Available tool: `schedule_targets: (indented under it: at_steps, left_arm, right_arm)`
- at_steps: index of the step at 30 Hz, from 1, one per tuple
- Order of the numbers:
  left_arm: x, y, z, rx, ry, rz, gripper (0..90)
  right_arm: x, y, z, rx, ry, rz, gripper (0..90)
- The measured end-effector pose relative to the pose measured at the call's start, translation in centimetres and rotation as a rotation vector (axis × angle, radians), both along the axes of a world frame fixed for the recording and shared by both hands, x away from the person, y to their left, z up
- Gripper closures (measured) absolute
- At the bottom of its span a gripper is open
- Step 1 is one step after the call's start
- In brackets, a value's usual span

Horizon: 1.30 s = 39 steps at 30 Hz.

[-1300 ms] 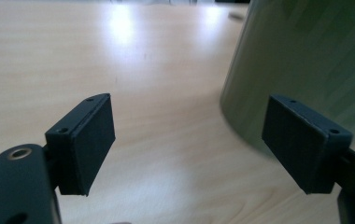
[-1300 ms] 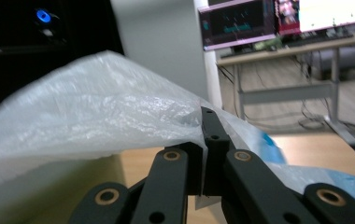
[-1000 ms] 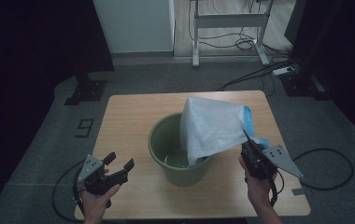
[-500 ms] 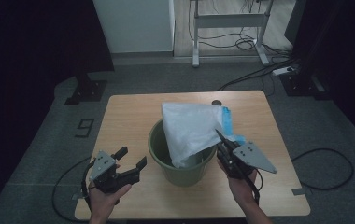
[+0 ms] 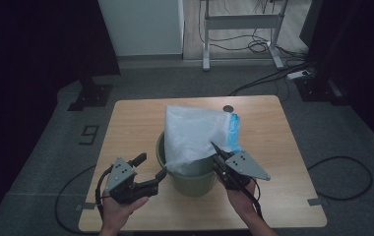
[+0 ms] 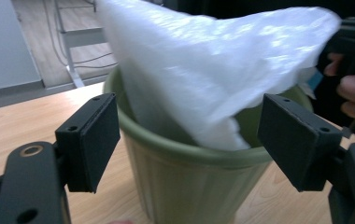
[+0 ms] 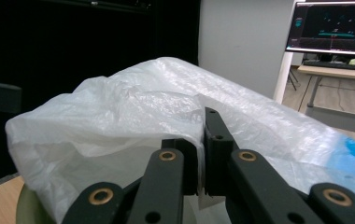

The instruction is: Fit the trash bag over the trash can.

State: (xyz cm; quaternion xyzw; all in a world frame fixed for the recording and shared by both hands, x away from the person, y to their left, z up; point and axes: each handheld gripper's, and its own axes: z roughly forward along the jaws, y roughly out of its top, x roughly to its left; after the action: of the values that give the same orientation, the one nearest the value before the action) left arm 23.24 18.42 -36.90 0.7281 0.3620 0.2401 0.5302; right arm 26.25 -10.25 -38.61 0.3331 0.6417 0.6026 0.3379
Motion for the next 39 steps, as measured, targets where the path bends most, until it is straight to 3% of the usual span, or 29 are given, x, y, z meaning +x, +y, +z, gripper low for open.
schedule_targets:
  at_steps: [5, 9, 12, 20, 22, 23, 24, 25, 26, 27, 32, 33, 39]
  left_arm:
    - [0.8, -1.7, 0.5, 0.019, -0.009, -0.031, 23.2]
    - [1.2, -2.7, 0.5, 0.044, -0.019, -0.039, 31.1]
    - [1.4, -3.3, 0.2, 0.052, -0.022, -0.033, 47.4]
    - [1.5, -3.9, 0.0, -0.033, -0.033, -0.054, 82.8]
    - [1.5, -4.0, 0.1, -0.064, -0.044, -0.06, 87.7]
    - [1.6, -4.0, 0.1, -0.077, -0.047, -0.057, 88.9]
    - [1.6, -4.0, 0.1, -0.077, -0.047, -0.057, 89.5]
    - [1.6, -3.9, 0.1, -0.091, -0.051, -0.05, 89.7]
    - [1.6, -3.8, 0.1, -0.105, -0.054, -0.039, 89.7]
    - [1.6, -3.6, 0.1, -0.111, -0.06, -0.009, 89.8]
    - [1.7, -3.2, -0.2, -0.139, -0.057, 0.009, 89.9]
    - [1.7, -3.1, -0.2, -0.168, -0.05, 0.009, 89.9]
    - [1.6, -2.1, 0.3, -0.2, -0.055, 0.032, 89.9]
  right_arm:
    - [-0.1, 0.3, -0.1, 0.009, 0.004, 0.015, 84.9]
    - [0.0, 0.4, -0.1, 0.016, 0.01, 0.021, 84.9]
    - [0.0, 0.4, -0.1, 0.026, 0.018, 0.034, 84.1]
    - [-0.1, 0.0, -0.4, 0.056, 0.03, 0.048, 78.8]
    - [-0.3, 0.1, -0.5, 0.055, 0.021, 0.042, 64.2]
    - [-0.4, 0.0, -0.5, 0.057, 0.018, 0.032, 56.9]
    - [-0.4, 0.0, -0.5, 0.057, 0.018, 0.032, 56.9]
    - [-0.9, -0.1, -0.7, 0.078, 0.017, 0.019, 42.3]
    - [-0.9, -0.1, -0.7, 0.078, 0.017, 0.019, 42.3]
    - [-1.7, -0.5, -1.2, 0.105, 0.032, 0.004, 34.3]
    - [-3.7, -1.3, -2.9, 0.084, 0.024, -0.011, 28.0]
    - [-4.3, -1.6, -3.6, 0.072, 0.027, -0.009, 25.9]
    - [-5.3, -2.3, -4.6, 0.034, 0.001, -0.051, 24.1]
